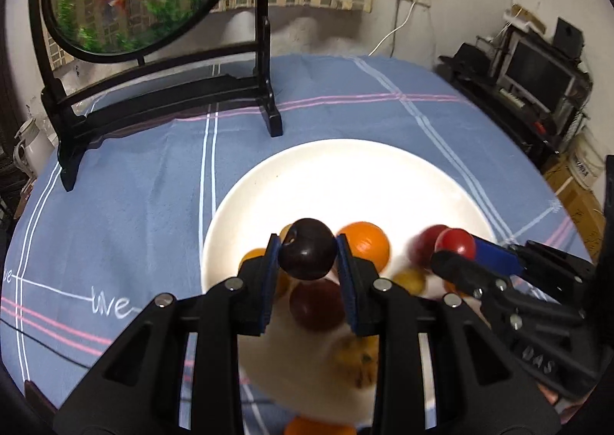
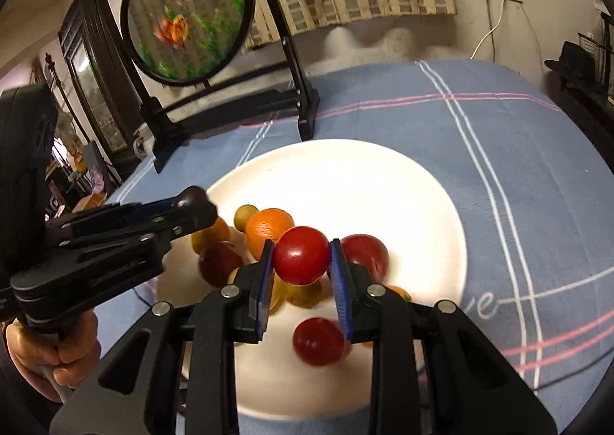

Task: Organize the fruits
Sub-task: 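Place the red plum and dark plum on the white plate, open both tools, then grasp a dark plum with the right tool while the left tool grasps an orange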

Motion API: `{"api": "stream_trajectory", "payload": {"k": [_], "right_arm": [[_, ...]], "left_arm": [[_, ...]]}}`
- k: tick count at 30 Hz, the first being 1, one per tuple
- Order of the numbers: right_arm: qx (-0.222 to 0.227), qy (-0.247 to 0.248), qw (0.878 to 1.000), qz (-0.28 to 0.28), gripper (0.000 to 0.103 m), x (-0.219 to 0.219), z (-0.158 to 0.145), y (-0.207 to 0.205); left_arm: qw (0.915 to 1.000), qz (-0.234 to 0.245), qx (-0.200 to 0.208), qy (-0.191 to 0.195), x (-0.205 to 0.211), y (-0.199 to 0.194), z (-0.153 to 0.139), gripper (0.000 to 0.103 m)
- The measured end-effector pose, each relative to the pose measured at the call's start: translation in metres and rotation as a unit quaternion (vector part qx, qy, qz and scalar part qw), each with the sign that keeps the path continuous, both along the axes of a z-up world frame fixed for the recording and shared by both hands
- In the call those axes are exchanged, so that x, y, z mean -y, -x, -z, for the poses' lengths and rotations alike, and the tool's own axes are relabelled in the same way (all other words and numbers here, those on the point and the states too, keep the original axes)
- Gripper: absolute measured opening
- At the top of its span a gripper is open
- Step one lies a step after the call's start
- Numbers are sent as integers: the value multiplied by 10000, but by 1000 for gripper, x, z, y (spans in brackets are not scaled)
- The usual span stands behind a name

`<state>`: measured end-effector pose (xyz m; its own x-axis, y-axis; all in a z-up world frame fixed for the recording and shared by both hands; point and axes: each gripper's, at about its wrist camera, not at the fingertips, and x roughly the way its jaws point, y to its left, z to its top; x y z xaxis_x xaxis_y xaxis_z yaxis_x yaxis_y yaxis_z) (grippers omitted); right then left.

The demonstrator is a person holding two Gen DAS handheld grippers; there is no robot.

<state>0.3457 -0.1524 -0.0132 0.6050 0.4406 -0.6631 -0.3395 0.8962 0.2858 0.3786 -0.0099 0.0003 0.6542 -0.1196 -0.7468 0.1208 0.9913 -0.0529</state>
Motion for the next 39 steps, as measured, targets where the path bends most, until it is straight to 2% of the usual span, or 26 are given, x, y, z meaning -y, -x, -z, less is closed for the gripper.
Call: {"api": "stream_trajectory", "payload": {"k": [1, 2, 3, 4, 5, 9, 15, 20, 24, 26, 32, 39], "right_arm": [[-15, 31, 10000, -31, 29, -1, 1, -2], [-19, 75, 9999, -68, 29, -2, 1, -3], [-26, 108, 9999, -84, 30, -3, 2, -5], [-23, 120, 9999, -116, 39, -3, 2, -5], [-6, 118, 9999, -117, 47, -2, 0, -5], [112, 80, 9997, -194, 48, 0, -18, 5], [469, 161, 9969, -613, 49, -4, -37, 62], [525, 242, 9935, -981, 53, -17, -26, 107], [327, 428, 9905, -1267, 54, -40, -10, 124], [237, 587, 9886, -1363, 54, -50, -2, 127], [34, 901, 9863, -1384, 54, -64, 15, 124], [11, 1164, 9853, -1250, 53, -72, 25, 118]], "left_arm": [[10000, -55, -64, 17, 0, -6, 4, 30], [9999, -97, -86, 38, -2, -7, 6, 40], [9999, -143, -74, 47, -3, -8, 6, 66], [9997, -235, 21, 29, -4, -8, 4, 76], [9992, -356, 197, -14, -6, -3, 0, 81], [9987, -397, 302, 88, -14, 17, -15, 94], [9966, -532, 616, -155, -36, 91, -26, 101], [9930, -906, 762, 41, -68, 145, -2, 101], [9910, -1280, 333, 222, -89, 152, 15, 101], [9877, -1509, 319, 268, -94, 155, 17, 101], [9832, -1733, 551, -152, -92, 163, 8, 101], [9821, -1833, 412, 94, -102, 159, 9, 101]]}}
